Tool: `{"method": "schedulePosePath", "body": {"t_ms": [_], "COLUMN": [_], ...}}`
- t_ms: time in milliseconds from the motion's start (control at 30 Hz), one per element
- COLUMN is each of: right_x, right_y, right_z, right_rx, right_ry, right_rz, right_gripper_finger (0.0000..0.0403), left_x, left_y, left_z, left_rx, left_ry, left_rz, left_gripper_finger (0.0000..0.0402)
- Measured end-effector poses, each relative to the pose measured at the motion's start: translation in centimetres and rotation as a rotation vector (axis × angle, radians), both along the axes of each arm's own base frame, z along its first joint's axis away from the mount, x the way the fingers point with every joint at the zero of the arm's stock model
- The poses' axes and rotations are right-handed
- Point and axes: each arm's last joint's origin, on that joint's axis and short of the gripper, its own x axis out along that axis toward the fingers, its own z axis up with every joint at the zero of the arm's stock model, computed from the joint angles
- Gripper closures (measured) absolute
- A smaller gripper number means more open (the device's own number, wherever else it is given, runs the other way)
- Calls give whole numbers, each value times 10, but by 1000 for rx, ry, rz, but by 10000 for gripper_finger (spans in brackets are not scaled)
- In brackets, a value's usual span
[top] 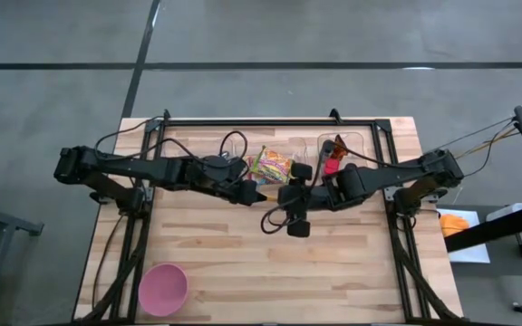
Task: Pick & Place Food Item
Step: Put the yellow spoon into the left transparent bin
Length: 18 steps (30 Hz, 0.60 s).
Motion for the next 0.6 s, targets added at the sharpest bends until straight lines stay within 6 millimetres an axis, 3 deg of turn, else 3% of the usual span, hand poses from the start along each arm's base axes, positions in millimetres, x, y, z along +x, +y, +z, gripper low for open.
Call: {"method": "schedulePosePath", "body": {"t_ms": [167,300,400,600], "right_x": [-6,-15,-28,-63], "right_y": [1,-3,-5,-11], "right_z": [6,19,33,65], "right_rx": [10,34,35,55], "right_ry": [-18,-69,-124,-243], "right_rz": [-3,-43,-82,-165], "right_gripper_finger": [162,140,137,136], "left_x": [-2,-10,-24,-70], "left_y": [2,10,20,45], "left_z": [-3,-1,6,26], "left_rx": [10,37,75,162], "left_ry": [41,76,101,160], "left_rz": [13,33,73,191], "left_gripper_finger": [369,369,369,369]}}
